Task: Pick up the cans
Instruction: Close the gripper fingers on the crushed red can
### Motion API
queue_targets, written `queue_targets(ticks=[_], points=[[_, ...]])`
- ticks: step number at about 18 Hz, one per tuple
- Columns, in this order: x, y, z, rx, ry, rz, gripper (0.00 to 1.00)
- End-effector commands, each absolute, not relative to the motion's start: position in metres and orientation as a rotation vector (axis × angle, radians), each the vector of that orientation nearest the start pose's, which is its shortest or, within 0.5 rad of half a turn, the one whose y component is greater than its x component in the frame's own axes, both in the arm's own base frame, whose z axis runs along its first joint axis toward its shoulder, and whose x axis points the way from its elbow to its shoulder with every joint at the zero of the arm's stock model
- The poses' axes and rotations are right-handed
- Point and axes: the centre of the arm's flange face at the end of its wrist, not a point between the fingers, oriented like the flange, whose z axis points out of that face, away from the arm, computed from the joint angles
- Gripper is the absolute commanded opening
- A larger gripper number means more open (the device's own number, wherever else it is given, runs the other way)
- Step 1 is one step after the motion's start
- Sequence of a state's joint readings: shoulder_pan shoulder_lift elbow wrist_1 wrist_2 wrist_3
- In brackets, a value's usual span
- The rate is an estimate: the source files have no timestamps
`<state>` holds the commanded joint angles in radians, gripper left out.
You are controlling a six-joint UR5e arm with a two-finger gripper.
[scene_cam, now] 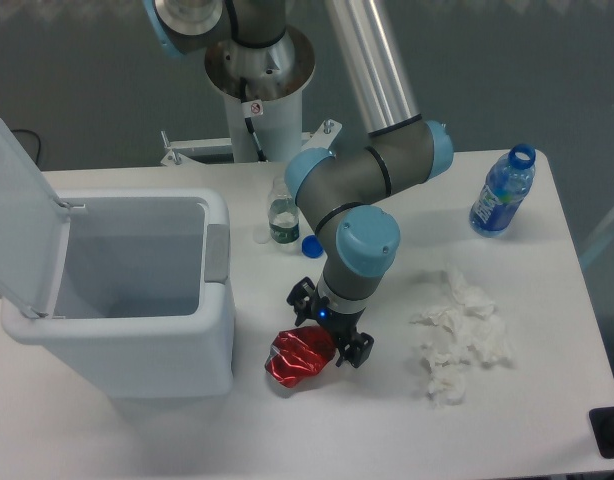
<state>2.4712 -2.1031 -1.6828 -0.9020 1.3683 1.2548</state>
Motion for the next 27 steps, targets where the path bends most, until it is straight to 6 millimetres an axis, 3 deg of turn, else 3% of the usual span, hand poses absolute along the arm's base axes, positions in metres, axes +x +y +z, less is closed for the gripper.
queue_targets(ticks=[18,27], points=[[-0.3967,0.5114,0.1909,-2.908,0.531,-0.13,0.99],[-0.3967,0.5114,0.1918,-2.91,0.518,-0.129,0.7]])
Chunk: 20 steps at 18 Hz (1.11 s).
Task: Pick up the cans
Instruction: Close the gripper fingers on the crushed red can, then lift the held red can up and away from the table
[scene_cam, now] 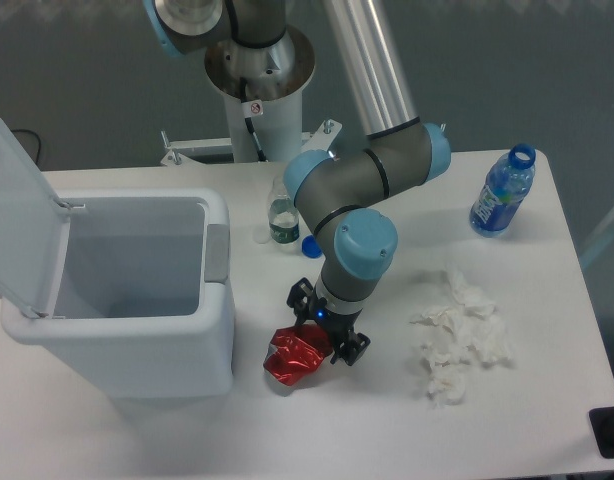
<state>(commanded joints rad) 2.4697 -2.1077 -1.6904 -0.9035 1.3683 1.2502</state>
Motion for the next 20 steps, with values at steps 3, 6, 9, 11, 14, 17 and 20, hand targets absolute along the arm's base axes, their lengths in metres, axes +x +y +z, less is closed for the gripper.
queue_targets(ticks=[3,6,9,11,14,17,20], points=[[-0.397,0.512,0.194,-2.908,0.518,-0.123,0.69],[-0.398,0.512,0.196,-2.907,0.519,-0.119,0.64],[-0.399,0.513,0.199,-2.903,0.523,-0.11,0.64],[-0.405,0.515,0.207,-2.895,0.523,-0.085,0.64],[-0.42,0.52,0.23,-2.875,0.508,-0.021,0.67],[-0.445,0.511,0.268,-2.847,0.478,0.079,0.67],[-0.468,0.496,0.3,-2.823,0.473,0.164,0.66]])
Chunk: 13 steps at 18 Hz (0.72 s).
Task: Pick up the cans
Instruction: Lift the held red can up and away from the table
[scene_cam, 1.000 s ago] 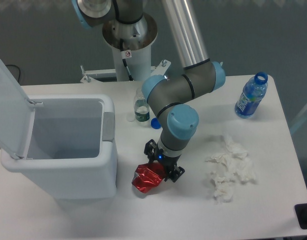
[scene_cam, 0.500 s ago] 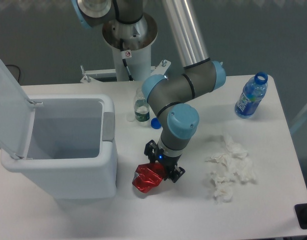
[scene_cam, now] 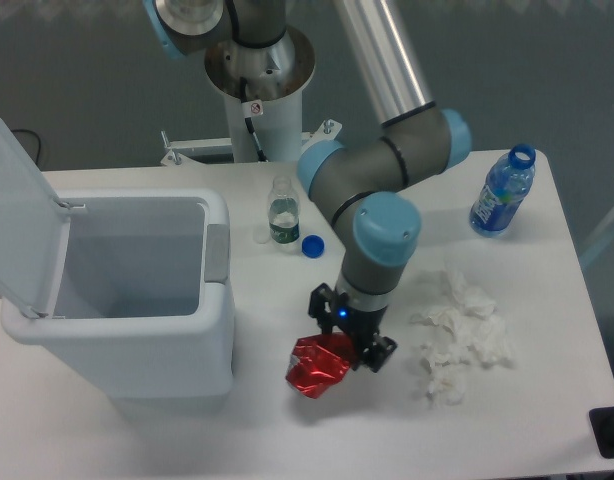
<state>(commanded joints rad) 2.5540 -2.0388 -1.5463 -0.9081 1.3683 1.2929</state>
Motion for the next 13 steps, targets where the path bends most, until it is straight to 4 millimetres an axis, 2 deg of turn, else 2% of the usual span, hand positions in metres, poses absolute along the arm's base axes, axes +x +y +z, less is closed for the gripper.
queue_targets(ticks=[2,4,6,9,11,13], points=[[-0.481,0.483,0.303,-2.814,0.546,0.189,0.66],[-0.489,0.471,0.315,-2.805,0.565,0.225,0.66],[-0.493,0.463,0.325,-2.795,0.603,0.254,0.66],[-0.496,0.457,0.322,-2.794,0.631,0.251,0.66],[-0.496,0.451,0.336,-2.79,0.611,0.278,0.66],[-0.496,0.449,0.339,-2.791,0.604,0.283,0.66]])
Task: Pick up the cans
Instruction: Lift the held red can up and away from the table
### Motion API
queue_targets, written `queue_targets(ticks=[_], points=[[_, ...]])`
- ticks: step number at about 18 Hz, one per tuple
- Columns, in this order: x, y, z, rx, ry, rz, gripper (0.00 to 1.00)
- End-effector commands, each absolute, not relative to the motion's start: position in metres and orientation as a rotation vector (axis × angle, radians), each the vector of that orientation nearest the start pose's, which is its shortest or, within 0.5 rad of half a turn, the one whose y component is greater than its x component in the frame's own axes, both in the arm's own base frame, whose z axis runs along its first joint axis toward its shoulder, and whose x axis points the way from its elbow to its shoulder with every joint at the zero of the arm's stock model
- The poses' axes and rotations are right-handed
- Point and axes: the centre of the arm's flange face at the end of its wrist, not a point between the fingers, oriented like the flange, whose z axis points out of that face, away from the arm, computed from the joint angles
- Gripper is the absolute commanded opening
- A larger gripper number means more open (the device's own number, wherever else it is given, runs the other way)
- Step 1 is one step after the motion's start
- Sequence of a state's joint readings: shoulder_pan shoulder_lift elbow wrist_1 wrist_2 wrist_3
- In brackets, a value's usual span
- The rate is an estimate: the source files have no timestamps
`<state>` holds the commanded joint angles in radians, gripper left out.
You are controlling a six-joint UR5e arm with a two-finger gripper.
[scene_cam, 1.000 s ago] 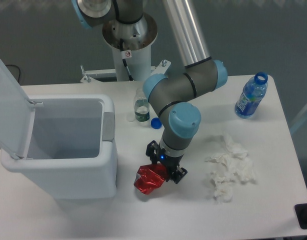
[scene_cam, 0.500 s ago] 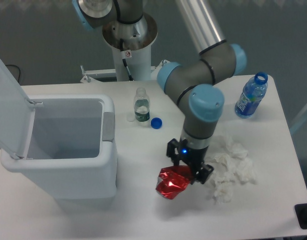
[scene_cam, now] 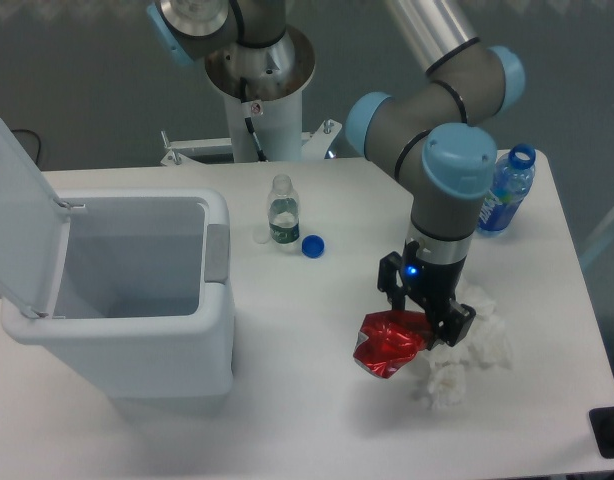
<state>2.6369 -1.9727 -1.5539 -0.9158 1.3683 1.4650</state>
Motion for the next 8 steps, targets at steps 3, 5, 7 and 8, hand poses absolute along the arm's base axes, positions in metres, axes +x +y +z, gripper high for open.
queue_targets(ticks=[3,5,7,8], points=[[-0.4958,0.4502,0.3391,-2.789,0.606,0.284,0.66],[-0.5001,0.4448,0.3411,-2.791,0.592,0.29,0.66],[-0.5017,0.4433,0.3418,-2.791,0.59,0.293,0.66],[-0.502,0.4435,0.3426,-2.79,0.588,0.295,0.66]])
